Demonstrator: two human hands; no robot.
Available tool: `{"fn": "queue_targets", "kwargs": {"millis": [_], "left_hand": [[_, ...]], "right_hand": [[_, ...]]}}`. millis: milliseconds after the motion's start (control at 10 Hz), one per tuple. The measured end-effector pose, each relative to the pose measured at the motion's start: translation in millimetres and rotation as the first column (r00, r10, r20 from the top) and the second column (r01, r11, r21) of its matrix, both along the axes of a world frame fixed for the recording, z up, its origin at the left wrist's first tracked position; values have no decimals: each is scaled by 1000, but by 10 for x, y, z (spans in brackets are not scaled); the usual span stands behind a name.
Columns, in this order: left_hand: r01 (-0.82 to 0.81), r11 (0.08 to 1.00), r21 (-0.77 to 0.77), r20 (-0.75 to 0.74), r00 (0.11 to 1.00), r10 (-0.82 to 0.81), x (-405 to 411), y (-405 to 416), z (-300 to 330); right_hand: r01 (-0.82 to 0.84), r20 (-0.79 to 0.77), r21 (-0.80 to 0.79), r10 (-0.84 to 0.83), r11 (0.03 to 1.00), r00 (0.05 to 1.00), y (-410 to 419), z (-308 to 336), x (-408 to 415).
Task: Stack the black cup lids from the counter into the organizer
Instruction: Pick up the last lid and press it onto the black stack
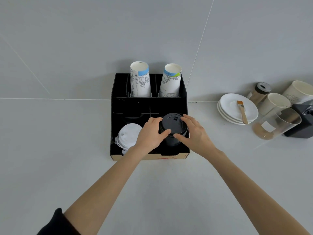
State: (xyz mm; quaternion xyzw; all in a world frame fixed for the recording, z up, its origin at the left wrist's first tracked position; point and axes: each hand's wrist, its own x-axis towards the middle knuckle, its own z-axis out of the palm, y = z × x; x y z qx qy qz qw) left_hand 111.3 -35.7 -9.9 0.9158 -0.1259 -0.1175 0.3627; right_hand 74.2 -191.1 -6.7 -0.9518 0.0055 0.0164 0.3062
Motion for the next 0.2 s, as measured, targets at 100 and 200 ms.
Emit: {"fn": "queue_targets", "kwargs": {"millis": [100, 200], "left_hand": [[46, 996, 75, 23, 999, -48, 30, 80, 177], [47, 990, 134, 86, 995, -59, 82, 141, 310]], "right_hand": [[-6, 20, -74, 7, 997, 1000, 15, 157, 25], [-1, 28, -115, 4, 993, 1000, 39, 286, 85]]}}
